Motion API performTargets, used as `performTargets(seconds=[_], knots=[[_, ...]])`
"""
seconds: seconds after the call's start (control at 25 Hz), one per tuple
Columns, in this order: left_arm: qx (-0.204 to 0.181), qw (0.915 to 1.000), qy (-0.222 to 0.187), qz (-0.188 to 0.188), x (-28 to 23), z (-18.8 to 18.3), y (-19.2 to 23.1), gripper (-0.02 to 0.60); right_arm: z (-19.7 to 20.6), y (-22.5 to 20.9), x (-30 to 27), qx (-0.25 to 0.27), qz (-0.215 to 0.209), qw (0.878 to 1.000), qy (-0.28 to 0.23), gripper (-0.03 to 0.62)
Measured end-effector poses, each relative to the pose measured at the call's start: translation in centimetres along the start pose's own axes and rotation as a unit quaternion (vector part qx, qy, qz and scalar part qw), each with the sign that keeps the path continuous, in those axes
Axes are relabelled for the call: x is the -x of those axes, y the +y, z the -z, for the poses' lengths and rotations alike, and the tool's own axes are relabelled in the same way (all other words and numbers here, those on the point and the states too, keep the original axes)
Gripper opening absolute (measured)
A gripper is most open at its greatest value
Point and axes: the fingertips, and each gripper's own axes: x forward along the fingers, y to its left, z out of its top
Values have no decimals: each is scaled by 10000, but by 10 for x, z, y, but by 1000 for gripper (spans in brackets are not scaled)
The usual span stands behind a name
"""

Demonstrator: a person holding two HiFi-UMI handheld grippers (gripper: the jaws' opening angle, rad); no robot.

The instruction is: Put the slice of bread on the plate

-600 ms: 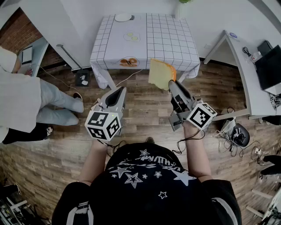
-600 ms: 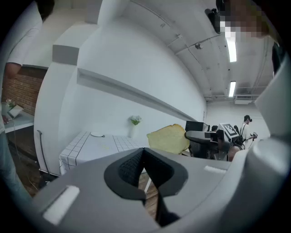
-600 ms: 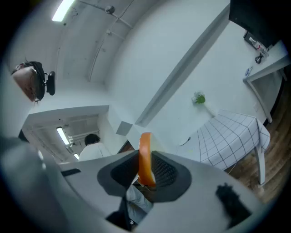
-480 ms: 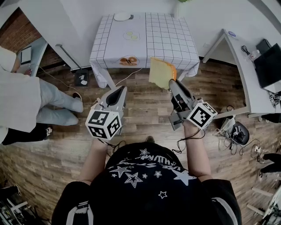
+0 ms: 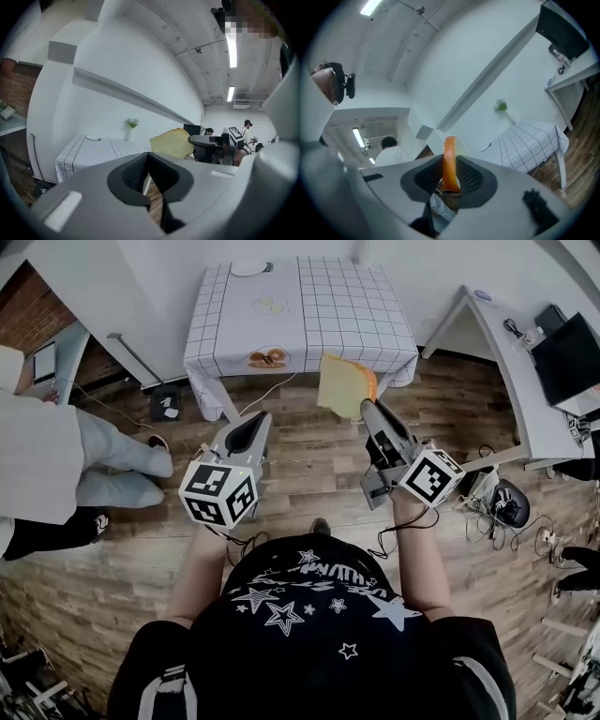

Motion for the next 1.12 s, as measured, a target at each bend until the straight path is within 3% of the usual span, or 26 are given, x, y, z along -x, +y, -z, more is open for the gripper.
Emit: performTargets(seconds=[0.24,0.6,1.12], knots=[[6,10000,10,-17,-1,3,2,9,8,-6,2,-1,66,9999,126,92],[13,9993,89,-353,-14,2,-4,9,-4,-21,-3,-116,-291,9993,203,92],[-2,9971,132,-756,-47,10,-30,9,-22,-78,2,-295,-506,9972,470,94]])
